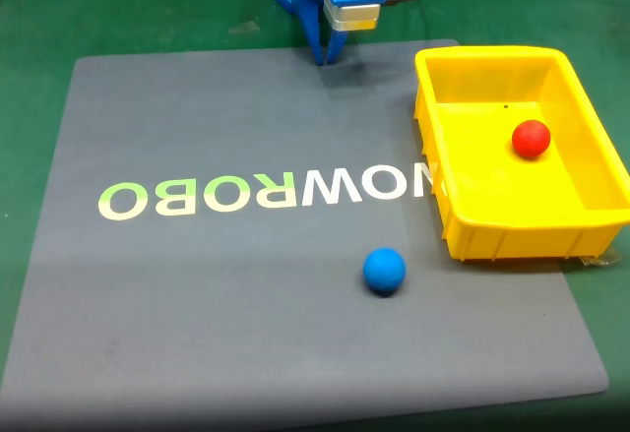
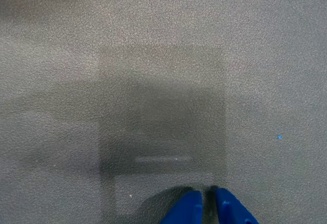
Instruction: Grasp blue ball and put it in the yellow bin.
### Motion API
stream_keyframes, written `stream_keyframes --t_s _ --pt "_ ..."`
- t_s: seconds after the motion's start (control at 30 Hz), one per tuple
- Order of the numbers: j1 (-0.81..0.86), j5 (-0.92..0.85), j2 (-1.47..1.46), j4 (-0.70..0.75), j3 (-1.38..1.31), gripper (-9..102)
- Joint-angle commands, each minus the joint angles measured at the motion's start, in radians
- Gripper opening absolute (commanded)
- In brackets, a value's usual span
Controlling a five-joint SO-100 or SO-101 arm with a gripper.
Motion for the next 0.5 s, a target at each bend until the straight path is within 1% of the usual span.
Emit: stream_keyframes --t_s 0.0,0.4,0.47 --pt "-0.003 0.002 0.005 0.009 0.031 1" --pt "-0.002 0.020 0.009 0.011 0.031 1" --pt "-0.002 0.018 0.009 0.006 0.031 3"
